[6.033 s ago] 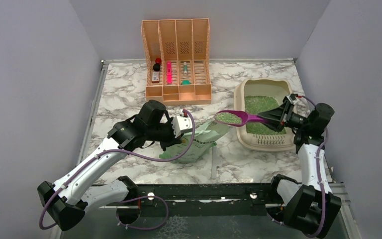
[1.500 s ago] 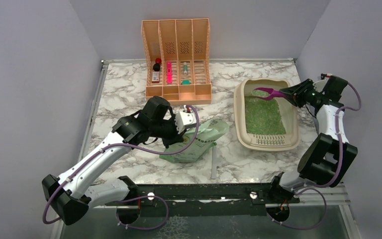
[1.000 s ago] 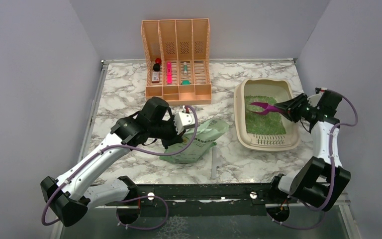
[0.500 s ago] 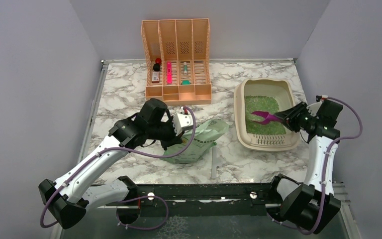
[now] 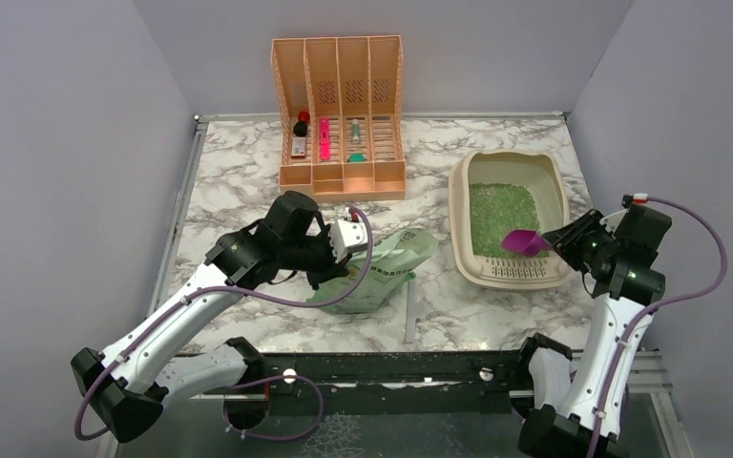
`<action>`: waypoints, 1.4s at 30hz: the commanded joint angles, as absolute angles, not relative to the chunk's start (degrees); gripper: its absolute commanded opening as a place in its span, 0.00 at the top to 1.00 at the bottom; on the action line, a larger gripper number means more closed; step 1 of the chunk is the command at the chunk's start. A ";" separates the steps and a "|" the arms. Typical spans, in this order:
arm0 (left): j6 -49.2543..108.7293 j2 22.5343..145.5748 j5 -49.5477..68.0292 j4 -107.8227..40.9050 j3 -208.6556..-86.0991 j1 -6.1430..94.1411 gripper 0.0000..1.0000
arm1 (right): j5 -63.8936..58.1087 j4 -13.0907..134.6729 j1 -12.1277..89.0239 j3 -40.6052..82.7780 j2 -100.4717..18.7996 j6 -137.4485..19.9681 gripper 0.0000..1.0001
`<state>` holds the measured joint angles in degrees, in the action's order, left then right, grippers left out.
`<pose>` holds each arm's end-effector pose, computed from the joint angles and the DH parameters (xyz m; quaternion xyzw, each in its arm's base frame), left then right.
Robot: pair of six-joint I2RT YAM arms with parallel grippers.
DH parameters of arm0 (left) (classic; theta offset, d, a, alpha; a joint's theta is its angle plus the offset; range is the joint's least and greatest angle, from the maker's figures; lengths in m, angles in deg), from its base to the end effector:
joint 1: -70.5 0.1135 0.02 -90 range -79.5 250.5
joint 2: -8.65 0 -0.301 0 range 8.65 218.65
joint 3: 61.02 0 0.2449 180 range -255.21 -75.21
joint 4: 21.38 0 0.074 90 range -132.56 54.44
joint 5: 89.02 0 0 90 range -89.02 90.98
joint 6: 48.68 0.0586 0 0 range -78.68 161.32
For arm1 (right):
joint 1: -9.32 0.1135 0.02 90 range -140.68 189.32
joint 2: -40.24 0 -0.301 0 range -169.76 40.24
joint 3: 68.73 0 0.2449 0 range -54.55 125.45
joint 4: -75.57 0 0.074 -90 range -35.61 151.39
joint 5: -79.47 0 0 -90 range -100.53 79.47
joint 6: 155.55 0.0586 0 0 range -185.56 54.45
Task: Fill the litter box with clean litter
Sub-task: Pour the cat litter into the litter box.
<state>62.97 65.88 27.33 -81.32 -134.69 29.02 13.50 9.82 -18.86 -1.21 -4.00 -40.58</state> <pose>0.1204 -0.1412 0.3488 0.5450 0.7151 -0.2725 0.3426 0.1200 -0.0372 0.3342 0.3254 0.8381 0.1794 0.3993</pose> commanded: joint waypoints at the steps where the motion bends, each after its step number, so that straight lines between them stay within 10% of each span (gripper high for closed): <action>1: 63.27 62.64 30.91 -76.59 -135.26 28.75 1.00 | 4.11 4.02 -18.72 5.56 -3.04 -43.48 0.99; 42: 64.06 62.75 28.26 -74.89 -134.71 28.76 1.00 | 57.68 20.30 -13.43 15.25 -15.06 -31.88 0.99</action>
